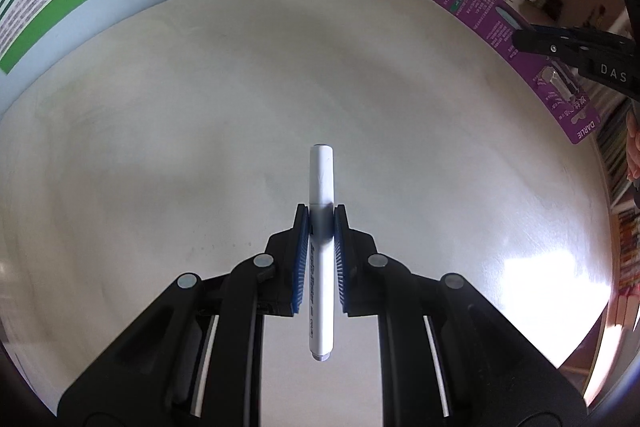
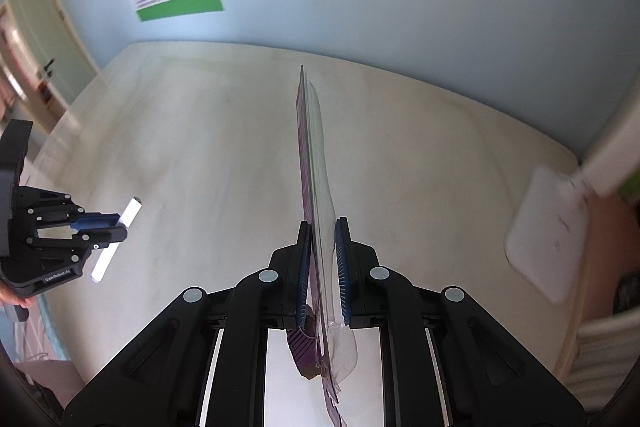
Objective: Collect trash
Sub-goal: 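Lift the white marker and purple package and carry both over the bin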
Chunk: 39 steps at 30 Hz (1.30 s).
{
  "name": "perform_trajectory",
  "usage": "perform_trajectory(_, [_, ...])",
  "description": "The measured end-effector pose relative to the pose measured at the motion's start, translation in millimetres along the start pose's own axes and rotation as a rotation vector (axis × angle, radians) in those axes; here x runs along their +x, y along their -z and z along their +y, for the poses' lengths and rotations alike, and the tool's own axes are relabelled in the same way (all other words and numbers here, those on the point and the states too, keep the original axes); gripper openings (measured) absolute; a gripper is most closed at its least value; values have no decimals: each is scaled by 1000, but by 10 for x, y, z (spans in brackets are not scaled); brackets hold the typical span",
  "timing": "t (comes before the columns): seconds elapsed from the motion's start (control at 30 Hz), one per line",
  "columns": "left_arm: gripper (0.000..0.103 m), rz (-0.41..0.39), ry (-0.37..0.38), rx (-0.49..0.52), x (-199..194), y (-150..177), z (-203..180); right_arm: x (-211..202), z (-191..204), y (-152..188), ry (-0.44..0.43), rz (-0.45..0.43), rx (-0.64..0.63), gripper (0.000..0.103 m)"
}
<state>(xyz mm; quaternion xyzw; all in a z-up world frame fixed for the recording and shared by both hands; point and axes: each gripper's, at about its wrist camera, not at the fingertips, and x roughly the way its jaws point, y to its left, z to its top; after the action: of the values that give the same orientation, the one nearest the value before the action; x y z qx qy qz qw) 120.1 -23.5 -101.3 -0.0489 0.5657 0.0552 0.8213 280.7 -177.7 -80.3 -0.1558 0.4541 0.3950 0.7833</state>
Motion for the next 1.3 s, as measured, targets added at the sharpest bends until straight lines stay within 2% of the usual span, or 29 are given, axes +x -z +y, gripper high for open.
perform_trajectory(0.3, [11, -1, 90, 369, -104, 412, -477, -709, 188, 1131, 188, -47, 292, 14])
perform_trajectory(0.43, [11, 15, 146, 517, -168, 725, -861, -1008, 328, 1650, 246, -66, 427, 14])
perform_trajectory(0.67, [11, 30, 259, 757, -329, 1311, -1680, -1696, 517, 2761, 373, -86, 631, 14])
perform_trajectory(0.7, [11, 32, 273, 784, -400, 1307, -1690, -1797, 531, 2923, 389, -91, 662, 14])
perform_trajectory(0.8, [11, 45, 318, 888, -605, 1512, -2079, -2127, 601, 3444, 438, -114, 759, 14])
perform_trajectory(1.1, [11, 90, 436, 1179, -893, 2736, -3037, -2886, 1256, 5020, 539, -143, 1002, 14])
perform_trajectory(1.17, [11, 112, 450, 1232, -895, 3022, -3220, -2972, 1424, 5375, 547, -143, 1061, 14])
perform_trajectory(1.3, [11, 162, 463, 1332, -766, 3694, -3346, -2917, 1741, 6003, 536, -121, 1175, 14])
